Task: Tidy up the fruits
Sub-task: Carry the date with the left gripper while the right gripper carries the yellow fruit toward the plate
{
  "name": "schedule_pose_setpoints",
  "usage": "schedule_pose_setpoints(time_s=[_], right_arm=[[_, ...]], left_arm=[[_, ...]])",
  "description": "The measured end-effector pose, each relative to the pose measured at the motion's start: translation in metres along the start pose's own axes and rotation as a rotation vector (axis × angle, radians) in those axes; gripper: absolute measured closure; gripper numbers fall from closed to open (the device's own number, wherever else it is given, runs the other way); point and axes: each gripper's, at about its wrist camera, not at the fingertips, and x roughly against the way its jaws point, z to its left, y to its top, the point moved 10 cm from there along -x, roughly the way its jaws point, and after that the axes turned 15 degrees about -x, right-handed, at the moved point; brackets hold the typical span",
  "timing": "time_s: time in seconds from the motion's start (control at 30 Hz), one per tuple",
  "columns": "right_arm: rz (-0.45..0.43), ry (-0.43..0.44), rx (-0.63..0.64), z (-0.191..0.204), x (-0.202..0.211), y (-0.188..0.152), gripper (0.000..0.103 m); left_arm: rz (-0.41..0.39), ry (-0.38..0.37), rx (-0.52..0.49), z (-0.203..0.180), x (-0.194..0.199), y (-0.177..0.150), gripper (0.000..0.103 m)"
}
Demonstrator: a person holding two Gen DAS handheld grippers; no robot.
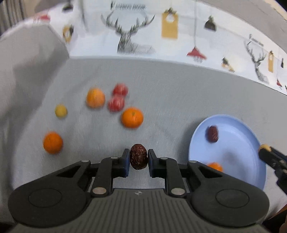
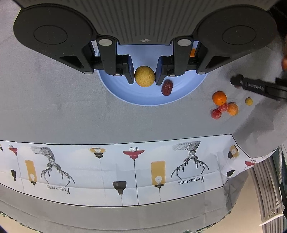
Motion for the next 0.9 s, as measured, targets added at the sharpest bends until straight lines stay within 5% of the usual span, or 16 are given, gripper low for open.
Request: schedule_pose_setpoints(time_s=[0.4, 0.9], right_arm=[[-0.005, -0.022, 0.001, -0.008, 0.001, -0.003, 0.076], [-0.022, -0.033, 0.01, 0.001, 0.006, 0.005, 0.076]], left_arm=[[-0.211, -0.033, -0.123, -0.054, 0.071, 0.041, 0.081], [-0.106, -0.082, -0.169, -0.073, 0.034, 0.01, 0.081]])
